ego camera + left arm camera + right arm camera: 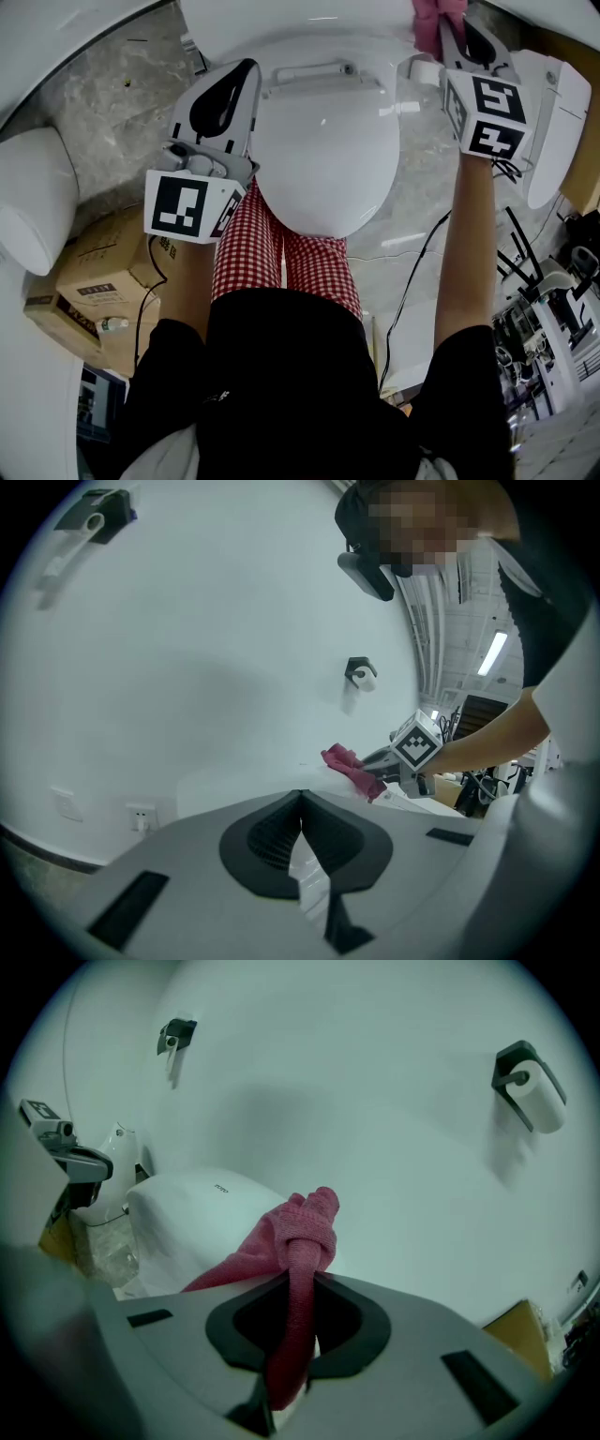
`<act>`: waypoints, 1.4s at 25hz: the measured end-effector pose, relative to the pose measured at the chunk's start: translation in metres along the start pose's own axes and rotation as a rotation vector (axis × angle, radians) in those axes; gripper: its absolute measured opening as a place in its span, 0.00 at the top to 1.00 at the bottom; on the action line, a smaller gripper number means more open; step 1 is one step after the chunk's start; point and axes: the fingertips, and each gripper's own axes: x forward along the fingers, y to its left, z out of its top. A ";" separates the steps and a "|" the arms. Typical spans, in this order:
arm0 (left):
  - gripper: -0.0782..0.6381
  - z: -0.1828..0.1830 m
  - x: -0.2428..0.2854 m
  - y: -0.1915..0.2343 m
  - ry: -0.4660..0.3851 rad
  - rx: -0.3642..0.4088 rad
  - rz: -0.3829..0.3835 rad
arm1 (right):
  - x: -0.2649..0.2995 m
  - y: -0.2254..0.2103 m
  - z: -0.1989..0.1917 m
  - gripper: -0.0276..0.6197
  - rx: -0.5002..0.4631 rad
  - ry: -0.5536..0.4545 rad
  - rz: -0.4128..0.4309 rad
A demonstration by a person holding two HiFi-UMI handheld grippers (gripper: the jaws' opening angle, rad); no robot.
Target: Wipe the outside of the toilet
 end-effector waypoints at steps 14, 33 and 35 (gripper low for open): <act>0.88 -0.003 0.004 -0.009 0.003 0.000 -0.016 | 0.001 -0.014 -0.021 0.87 0.080 -0.003 -0.044; 0.88 -0.009 -0.003 -0.005 0.001 -0.013 0.000 | 0.002 -0.027 -0.037 0.87 0.132 -0.026 -0.102; 0.88 -0.009 -0.005 -0.003 0.002 -0.016 0.003 | 0.003 -0.028 -0.039 0.87 0.145 -0.026 -0.113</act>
